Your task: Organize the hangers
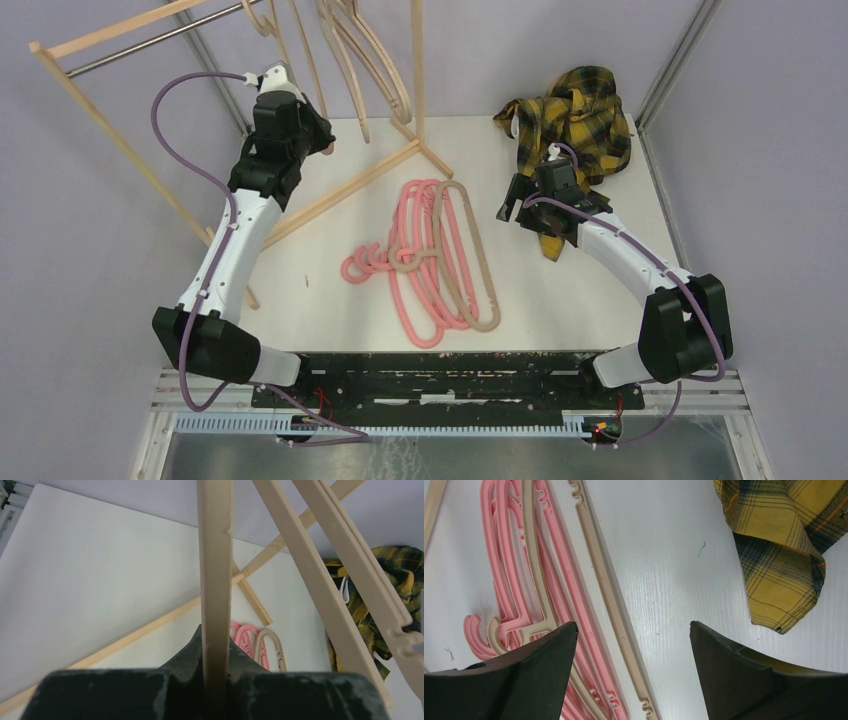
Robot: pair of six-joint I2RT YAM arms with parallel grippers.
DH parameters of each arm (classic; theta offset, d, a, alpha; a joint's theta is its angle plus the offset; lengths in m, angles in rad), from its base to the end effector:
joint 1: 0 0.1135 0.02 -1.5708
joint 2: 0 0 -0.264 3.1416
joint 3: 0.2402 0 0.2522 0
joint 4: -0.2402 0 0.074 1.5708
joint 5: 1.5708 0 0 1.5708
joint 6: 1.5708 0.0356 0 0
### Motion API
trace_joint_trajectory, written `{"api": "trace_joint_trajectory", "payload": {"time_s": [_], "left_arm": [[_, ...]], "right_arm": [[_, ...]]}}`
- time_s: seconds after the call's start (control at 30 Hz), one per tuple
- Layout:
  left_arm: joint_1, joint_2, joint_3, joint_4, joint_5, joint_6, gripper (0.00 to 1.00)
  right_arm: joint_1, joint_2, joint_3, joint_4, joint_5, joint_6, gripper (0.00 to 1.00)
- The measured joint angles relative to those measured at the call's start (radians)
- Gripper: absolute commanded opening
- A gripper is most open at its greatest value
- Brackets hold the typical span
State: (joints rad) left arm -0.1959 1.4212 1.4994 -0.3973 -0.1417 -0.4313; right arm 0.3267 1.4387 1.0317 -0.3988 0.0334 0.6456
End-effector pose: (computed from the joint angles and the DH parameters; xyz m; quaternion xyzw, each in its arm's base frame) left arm 0.3187 -0.0581 0.4192 -0.1361 0.7980 -0.1257 0.5735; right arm 0.2938 0.0983 0.2543 0.1534 0.9148 0.1607 0.3372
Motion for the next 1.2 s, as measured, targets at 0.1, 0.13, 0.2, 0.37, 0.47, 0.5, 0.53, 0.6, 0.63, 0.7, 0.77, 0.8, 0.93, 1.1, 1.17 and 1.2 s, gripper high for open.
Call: {"api": "trace_joint_trajectory", "payload": {"time_s": [0.1,0.13,0.2,0.37,0.47,0.5,0.53,0.6,0.63,0.7,0.77,0.8,0.93,1.1,1.17,1.2], "left_arm": [[-0.002,0.019,0.023,-0.013,0.016,0.024,0.03],[-0.003,0.027,0.034,-0.020,0.023,0.031,0.03],[-0.003,0.040,0.050,-0.024,0.045,0.042,0.03],[-0.003,0.053,0.059,-0.017,0.133,0.068,0.05],[-0.003,0.053,0.059,-0.013,0.191,0.085,0.14],[-0.003,0.053,0.059,-0.013,0.204,0.090,0.16],[-0.003,0.053,0.059,-0.013,0.212,0.095,0.22],[-0.003,0.053,0.059,-0.013,0.227,0.104,0.37],[-0.003,0.053,0.058,-0.016,0.231,0.104,0.45],[-0.003,0.052,0.051,-0.020,0.234,0.109,0.61],[-0.003,0.049,0.038,-0.021,0.241,0.111,0.74],[-0.003,0.045,0.029,-0.022,0.243,0.112,0.79],[-0.003,0.011,-0.009,-0.028,0.247,0.113,0.97],[-0.003,-0.092,-0.088,-0.020,0.254,0.119,0.99],[-0.003,-0.152,-0.140,-0.018,0.259,0.120,0.99],[-0.003,-0.184,-0.170,-0.012,0.264,0.120,0.99]], "right_arm": [[-0.001,0.000,0.000,0.002,-0.004,0.000,0.91],[-0.001,0.000,0.000,0.002,-0.004,0.000,0.91],[-0.001,0.001,0.000,0.002,-0.007,0.000,0.91],[-0.001,0.005,0.000,0.003,-0.008,0.002,0.92],[-0.001,0.008,0.000,0.005,-0.009,0.003,0.92],[-0.001,0.010,0.000,0.006,-0.010,0.003,0.92],[-0.001,0.011,0.000,0.009,-0.011,0.003,0.93],[-0.001,0.013,0.000,0.010,-0.013,0.004,0.93],[-0.001,0.013,0.000,0.010,-0.014,0.003,0.94],[-0.001,0.013,0.000,0.011,-0.014,0.003,0.94],[-0.001,0.013,0.000,0.011,-0.014,0.003,0.96],[-0.001,0.013,0.000,0.011,-0.014,0.003,0.96],[-0.001,0.013,0.000,0.010,-0.015,0.000,0.97],[-0.001,0.014,0.000,0.011,-0.042,-0.010,0.96],[0.000,0.015,0.000,0.011,-0.061,-0.016,0.95],[0.003,0.016,0.000,0.011,-0.067,-0.020,0.95]]}}
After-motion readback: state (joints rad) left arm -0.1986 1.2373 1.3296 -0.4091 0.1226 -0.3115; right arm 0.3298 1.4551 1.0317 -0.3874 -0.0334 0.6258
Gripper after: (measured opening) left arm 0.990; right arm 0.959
